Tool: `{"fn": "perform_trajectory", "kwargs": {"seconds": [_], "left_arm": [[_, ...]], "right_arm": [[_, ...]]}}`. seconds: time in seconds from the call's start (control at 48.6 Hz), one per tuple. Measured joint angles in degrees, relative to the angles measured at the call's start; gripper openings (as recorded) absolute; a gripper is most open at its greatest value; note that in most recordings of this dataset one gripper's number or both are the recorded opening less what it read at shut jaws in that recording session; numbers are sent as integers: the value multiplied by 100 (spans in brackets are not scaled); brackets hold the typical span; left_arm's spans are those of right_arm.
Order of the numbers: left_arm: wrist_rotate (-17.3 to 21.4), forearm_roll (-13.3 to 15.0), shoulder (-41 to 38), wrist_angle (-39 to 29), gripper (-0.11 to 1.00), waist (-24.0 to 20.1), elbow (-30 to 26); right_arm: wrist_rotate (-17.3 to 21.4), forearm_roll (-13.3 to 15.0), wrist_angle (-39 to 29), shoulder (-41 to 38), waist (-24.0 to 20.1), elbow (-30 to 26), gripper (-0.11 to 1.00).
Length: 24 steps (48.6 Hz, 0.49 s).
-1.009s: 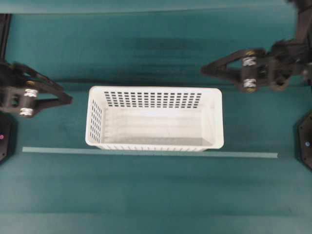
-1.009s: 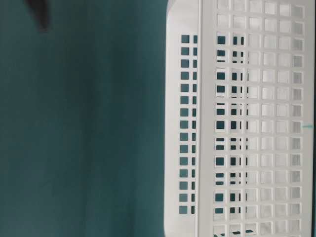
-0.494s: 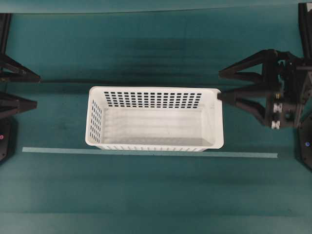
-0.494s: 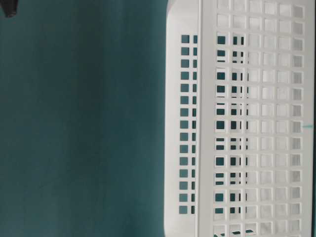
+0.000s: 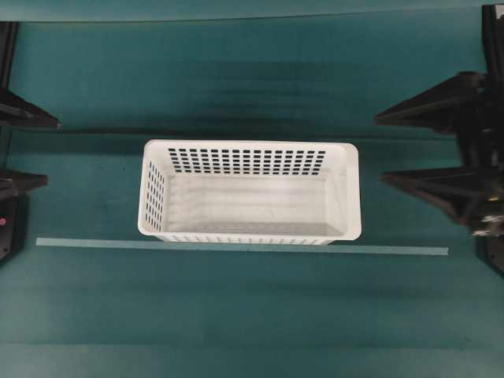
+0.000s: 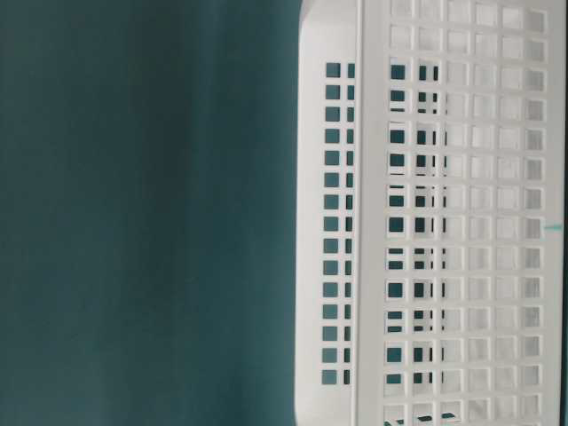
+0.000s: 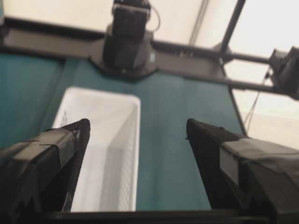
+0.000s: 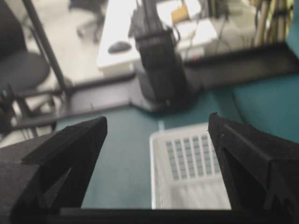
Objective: Lift the white basket with both hands.
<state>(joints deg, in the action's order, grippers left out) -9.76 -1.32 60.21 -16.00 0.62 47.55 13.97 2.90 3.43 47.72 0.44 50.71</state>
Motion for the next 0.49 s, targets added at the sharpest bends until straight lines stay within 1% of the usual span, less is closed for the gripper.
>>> {"fn": "perform_trajectory", "kwargs": {"seconds": [0.165,0.494], "left_arm": [[18,0,123,185,89,9,79],[-35,0,149,220,89,9,167]], "right_arm": [[-9,0,105,457,0,149,93],[35,0,26,896,-26,343,92]]}}
